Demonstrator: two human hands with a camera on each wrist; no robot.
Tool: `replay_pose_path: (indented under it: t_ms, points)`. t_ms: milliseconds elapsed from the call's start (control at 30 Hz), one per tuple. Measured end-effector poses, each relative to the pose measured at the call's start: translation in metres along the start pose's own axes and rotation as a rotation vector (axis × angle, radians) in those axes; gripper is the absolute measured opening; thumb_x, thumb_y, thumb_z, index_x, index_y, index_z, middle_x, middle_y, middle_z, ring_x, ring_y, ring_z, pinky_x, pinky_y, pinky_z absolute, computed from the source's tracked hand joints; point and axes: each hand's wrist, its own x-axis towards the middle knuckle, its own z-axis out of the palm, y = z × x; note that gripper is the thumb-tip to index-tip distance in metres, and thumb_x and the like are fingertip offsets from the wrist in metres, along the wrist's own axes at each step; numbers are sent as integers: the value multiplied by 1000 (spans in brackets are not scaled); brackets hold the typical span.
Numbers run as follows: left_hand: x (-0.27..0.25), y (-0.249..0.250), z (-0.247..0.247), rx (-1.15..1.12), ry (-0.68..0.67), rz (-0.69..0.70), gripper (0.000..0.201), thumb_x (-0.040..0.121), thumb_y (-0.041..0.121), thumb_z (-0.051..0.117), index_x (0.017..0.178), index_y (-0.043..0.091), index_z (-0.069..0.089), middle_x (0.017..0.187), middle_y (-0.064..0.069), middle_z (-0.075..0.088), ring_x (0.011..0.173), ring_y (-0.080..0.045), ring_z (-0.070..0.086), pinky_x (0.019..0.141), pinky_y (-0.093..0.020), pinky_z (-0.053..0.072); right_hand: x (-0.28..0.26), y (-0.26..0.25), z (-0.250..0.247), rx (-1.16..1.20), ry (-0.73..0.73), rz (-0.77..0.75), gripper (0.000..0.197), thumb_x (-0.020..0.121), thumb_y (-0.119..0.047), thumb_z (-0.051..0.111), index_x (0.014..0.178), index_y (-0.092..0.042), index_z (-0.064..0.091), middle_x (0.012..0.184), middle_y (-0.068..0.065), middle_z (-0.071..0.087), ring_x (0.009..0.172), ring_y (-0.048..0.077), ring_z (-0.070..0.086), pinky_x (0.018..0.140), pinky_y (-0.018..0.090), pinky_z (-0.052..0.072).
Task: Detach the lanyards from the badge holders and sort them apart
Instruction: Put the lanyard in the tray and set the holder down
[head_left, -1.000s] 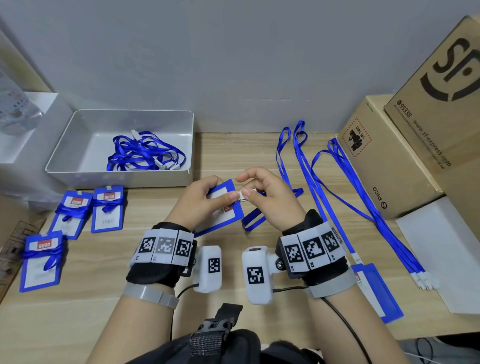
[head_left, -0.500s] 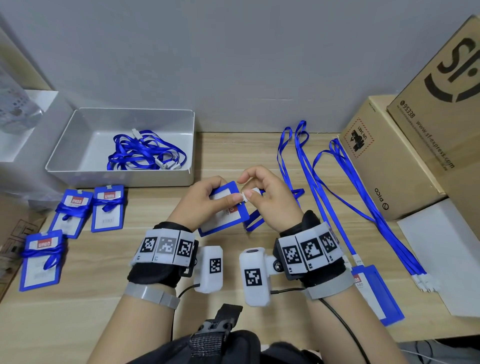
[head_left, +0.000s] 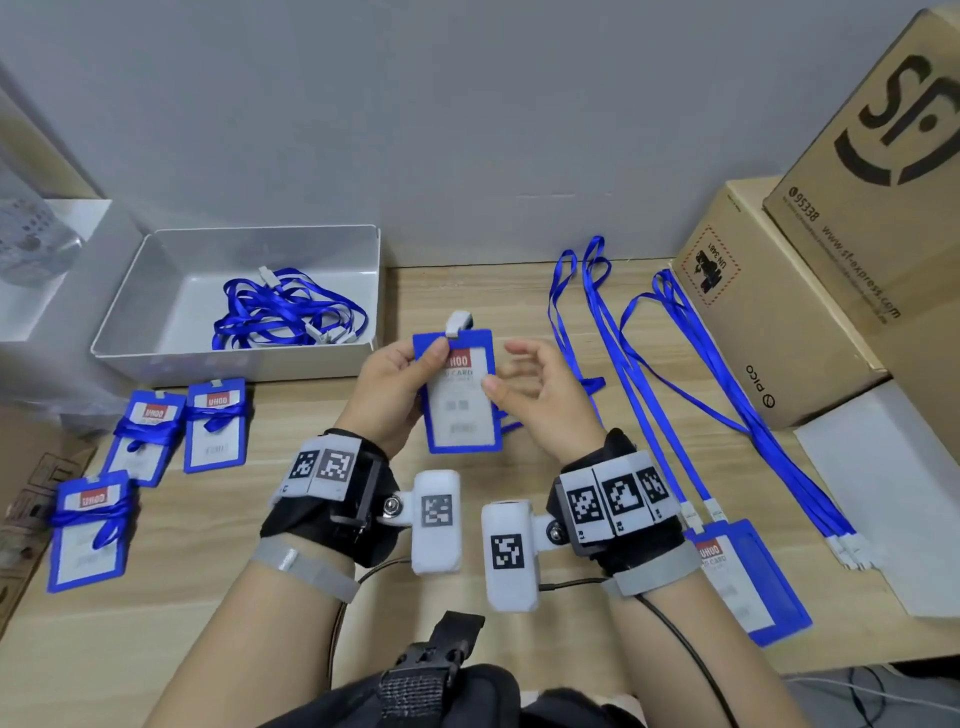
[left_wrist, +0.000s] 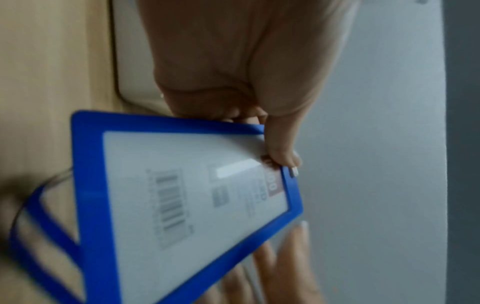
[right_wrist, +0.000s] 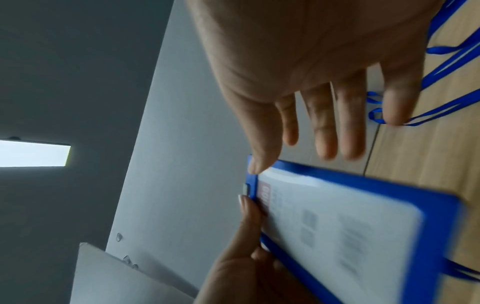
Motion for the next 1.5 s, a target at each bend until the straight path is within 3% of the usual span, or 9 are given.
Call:
replay_pose_path:
  t_ms: [333, 600, 700, 800, 967, 1067, 1167, 1333, 1500]
  points:
    - [44, 3, 48, -160, -188, -175, 20, 98, 12, 35, 103, 16, 54, 69, 12, 67, 73, -4, 67, 68, -19, 56, -28, 62, -53, -237, -94, 257, 19, 83, -19, 64, 100, -10, 65, 105, 14, 69, 95, 25, 65, 88, 45, 52]
    - [124, 1, 85, 117, -200, -219, 25, 101, 18, 29, 85, 16, 49, 52, 11, 58, 58, -4, 64, 60, -20, 56, -79, 123, -112, -165, -95, 553, 1, 83, -17, 65, 82, -17, 64, 90, 1, 69, 84, 13, 64, 77, 27, 54]
    - [156, -3, 92, 246, -209, -205, 30, 102, 21, 29, 79, 19, 49, 56, 12, 61, 62, -2, 65, 57, -18, 52, -104, 136, -133, -122, 13, 627, 7, 82, -16, 65, 76, -18, 62, 78, -6, 65, 75, 8, 62, 66, 19, 51]
    - [186, -14, 98, 314, -171, -213, 30, 101, 21, 31, 78, 22, 49, 56, 15, 64, 66, -1, 66, 61, -19, 51, -129, 149, -150, -122, 178, 667, 11, 80, -17, 68, 76, -6, 66, 81, 17, 69, 77, 28, 66, 79, 39, 53]
    - [223, -43, 107, 440, -179, -236, 26, 99, 21, 38, 79, 22, 53, 52, 15, 64, 58, 0, 62, 60, -17, 53, -153, 153, -150, -107, 317, 678, 7, 78, -29, 69, 77, -22, 67, 80, 12, 71, 78, 27, 66, 78, 43, 52]
    - [246, -64, 115, 599, -132, -225, 27, 97, 16, 40, 76, 24, 56, 55, 9, 63, 54, -1, 57, 47, -12, 50, -159, 166, -147, -54, 450, 668, 71, 56, -70, 67, 80, -4, 68, 78, 21, 68, 77, 38, 62, 71, 43, 51]
    - [268, -79, 119, 762, -94, -214, 20, 93, 17, 46, 85, 18, 64, 82, -9, 59, 66, -17, 56, 60, -27, 53, -152, 163, -144, -102, 461, 660, 7, 78, -28, 70, 75, -33, 67, 80, -6, 71, 77, 24, 65, 75, 46, 53]
    - [280, -93, 126, 780, -36, -263, 28, 93, 10, 42, 66, 15, 48, 48, -1, 55, 42, -8, 50, 50, -18, 46, -142, 168, -143, -165, 545, 690, 31, 78, -17, 69, 70, -44, 55, 66, -15, 65, 71, 11, 61, 74, 28, 50]
    - [267, -89, 124, 589, -7, -261, 27, 95, 7, 41, 75, 24, 44, 61, 8, 58, 41, 2, 54, 45, -9, 44, -137, 167, -144, -297, 602, 689, 22, 77, -17, 70, 95, -26, 62, 84, -5, 51, 72, -1, 47, 75, 22, 35]
